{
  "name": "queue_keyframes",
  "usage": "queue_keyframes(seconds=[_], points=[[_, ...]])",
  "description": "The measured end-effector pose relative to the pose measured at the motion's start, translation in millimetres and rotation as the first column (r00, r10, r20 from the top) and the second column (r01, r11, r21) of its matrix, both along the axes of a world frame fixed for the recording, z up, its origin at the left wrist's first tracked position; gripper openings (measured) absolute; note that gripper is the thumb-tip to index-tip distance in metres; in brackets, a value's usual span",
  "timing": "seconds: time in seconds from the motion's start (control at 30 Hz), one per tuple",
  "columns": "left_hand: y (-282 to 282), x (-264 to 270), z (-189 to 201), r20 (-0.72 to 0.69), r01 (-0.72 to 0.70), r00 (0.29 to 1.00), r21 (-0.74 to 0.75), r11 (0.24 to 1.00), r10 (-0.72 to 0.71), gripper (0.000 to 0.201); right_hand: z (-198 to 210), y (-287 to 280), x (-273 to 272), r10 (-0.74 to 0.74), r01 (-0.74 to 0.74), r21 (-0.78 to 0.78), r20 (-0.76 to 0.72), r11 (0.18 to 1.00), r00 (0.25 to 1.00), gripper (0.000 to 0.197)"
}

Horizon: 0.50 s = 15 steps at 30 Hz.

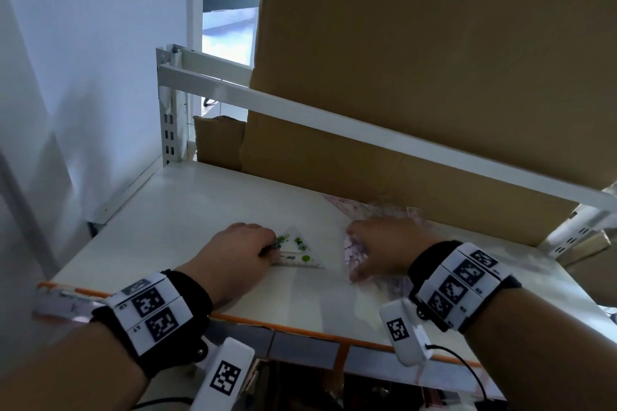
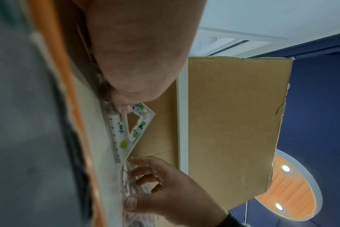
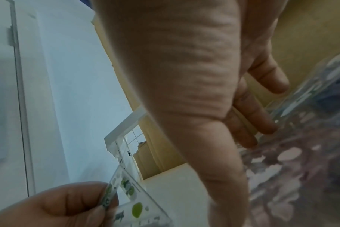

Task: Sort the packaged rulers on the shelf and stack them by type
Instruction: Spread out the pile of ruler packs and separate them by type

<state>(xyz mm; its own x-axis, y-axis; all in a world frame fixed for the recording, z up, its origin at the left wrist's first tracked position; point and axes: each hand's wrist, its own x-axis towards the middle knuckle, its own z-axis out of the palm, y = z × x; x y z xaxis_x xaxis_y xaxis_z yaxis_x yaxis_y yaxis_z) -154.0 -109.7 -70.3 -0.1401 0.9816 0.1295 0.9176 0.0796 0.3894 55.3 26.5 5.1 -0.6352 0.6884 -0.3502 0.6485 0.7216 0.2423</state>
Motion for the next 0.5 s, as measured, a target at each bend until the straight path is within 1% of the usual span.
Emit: queue_keyframes(seconds=[0.1,0.13,0.17,0.2,0.27,0.37,0.43,0.5], points=[[0,-1,0,-0.002,0.007,1.000,0.000,1.000,-0.007,0.022,-3,3,-1,0.004,-0.004,-0.019,0.010,1.000,1.000,0.063],[0,-1,0,-0.002,0.008,1.000,-0.004,1.000,-0.008,0.022,-5,3,-1,0.007,-0.007,-0.019,-0.016,1.000,1.000,0.061],[0,-1,-1,-0.002,0.008,1.000,-0.006,1.000,-0.008,0.021,-6,2,-1,0.014,-0.015,-0.025,-0.048,1.000,0.999,0.054],[0,-1,-1,-0.003,0.008,1.000,-0.008,1.000,-0.008,0.021,-7,1,-1,0.028,-0.031,-0.038,-0.098,0.999,0.995,0.042],[0,-1,0,-0.005,0.009,1.000,-0.012,1.000,-0.009,0.020,-5,1,-1,0.038,-0.050,-0.072,-0.158,0.996,0.987,0.010],[0,0,1,-0.008,0.008,1.000,-0.019,1.000,-0.008,0.020,-2,2,2,0.011,-0.027,-0.074,-0.204,0.997,0.979,0.014],[0,0,1,-0.010,0.005,1.000,-0.016,1.000,-0.005,0.021,-4,6,8,-0.011,0.008,-0.013,-0.279,1.000,0.960,0.023],[0,0,1,-0.013,0.007,1.000,-0.006,1.000,-0.007,0.021,-5,12,15,-0.055,0.083,0.062,-0.361,0.995,0.931,0.026]])
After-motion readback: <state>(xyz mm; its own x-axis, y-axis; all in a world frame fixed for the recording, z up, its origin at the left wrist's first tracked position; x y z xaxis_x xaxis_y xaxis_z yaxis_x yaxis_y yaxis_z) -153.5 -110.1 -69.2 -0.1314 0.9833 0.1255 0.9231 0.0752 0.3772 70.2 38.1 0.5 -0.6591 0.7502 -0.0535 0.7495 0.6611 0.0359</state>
